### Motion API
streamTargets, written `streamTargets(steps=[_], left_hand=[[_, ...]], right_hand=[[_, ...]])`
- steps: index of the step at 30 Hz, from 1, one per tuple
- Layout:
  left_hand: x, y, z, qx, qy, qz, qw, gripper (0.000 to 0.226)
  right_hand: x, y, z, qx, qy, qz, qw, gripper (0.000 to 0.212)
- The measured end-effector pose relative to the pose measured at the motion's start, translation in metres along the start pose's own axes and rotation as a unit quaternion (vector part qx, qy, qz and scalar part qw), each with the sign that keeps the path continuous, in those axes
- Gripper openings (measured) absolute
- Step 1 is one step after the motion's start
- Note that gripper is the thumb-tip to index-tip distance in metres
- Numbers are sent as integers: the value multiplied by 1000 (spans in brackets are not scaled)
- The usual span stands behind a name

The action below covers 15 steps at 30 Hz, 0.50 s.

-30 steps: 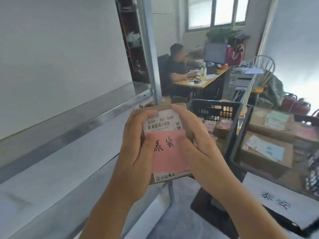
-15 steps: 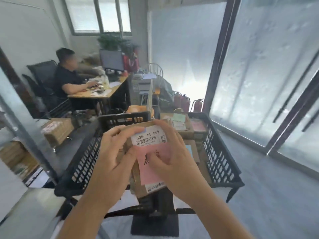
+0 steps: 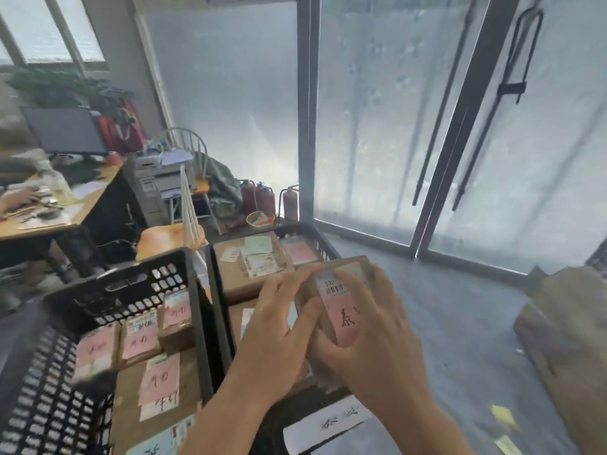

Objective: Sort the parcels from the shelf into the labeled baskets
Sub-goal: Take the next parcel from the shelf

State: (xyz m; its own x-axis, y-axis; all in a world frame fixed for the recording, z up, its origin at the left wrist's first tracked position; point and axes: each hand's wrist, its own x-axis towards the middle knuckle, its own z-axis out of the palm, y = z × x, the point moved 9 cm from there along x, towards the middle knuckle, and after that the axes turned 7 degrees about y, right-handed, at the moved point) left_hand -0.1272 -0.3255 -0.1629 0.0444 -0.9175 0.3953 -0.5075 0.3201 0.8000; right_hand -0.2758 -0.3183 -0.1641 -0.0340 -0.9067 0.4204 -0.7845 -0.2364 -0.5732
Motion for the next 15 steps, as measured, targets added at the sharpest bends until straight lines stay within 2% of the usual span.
streamTargets(steps=[3, 8, 15], left_hand=[[31, -35, 15, 106, 17, 0, 994, 47], [83, -102, 35, 242, 23, -46, 969, 48], [128, -194, 67, 420, -15, -47, 906, 53]], right_hand=[[32, 36, 14, -32, 8, 21, 999, 81], [82, 75, 59, -34, -24, 33, 999, 80], [127, 102, 135, -42, -87, 27, 995, 79]])
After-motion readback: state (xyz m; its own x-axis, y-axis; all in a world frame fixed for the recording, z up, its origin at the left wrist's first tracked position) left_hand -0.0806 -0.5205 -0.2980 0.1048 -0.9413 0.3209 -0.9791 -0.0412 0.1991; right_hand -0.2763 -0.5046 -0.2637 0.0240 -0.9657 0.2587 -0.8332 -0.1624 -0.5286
